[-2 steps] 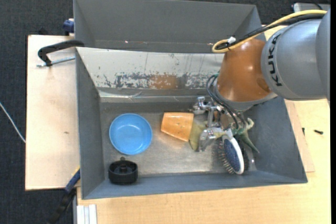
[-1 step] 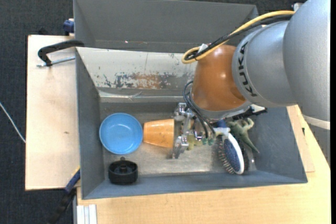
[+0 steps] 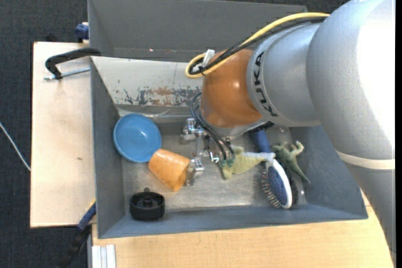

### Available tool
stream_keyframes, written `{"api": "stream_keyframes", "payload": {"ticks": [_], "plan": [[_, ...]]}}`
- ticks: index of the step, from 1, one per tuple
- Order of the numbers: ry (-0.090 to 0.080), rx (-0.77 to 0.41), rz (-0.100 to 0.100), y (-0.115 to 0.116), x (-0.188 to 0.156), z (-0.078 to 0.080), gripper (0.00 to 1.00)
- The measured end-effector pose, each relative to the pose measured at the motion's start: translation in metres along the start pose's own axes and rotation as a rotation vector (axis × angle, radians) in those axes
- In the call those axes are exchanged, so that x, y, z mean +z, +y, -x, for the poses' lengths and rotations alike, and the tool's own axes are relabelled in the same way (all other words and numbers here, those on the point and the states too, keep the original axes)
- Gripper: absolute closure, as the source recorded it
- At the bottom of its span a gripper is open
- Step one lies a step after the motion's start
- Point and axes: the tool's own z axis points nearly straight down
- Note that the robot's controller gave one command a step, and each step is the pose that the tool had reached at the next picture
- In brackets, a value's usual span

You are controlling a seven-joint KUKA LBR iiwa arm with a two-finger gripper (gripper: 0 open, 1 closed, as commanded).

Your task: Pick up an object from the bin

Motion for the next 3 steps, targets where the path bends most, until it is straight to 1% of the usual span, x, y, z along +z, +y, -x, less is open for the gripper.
{"api": "stream_keyframes", "payload": {"ticks": [1, 2, 3], "plan": [[0.001, 0.023, 0.005, 0.063, 0.0, -0.005, 0.0], [0.001, 0.045, 0.004, 0.11, -0.003, 0.011, 0.0], [0.004, 0.049, 0.0, 0.105, -0.003, 0.011, 1.0]]}}
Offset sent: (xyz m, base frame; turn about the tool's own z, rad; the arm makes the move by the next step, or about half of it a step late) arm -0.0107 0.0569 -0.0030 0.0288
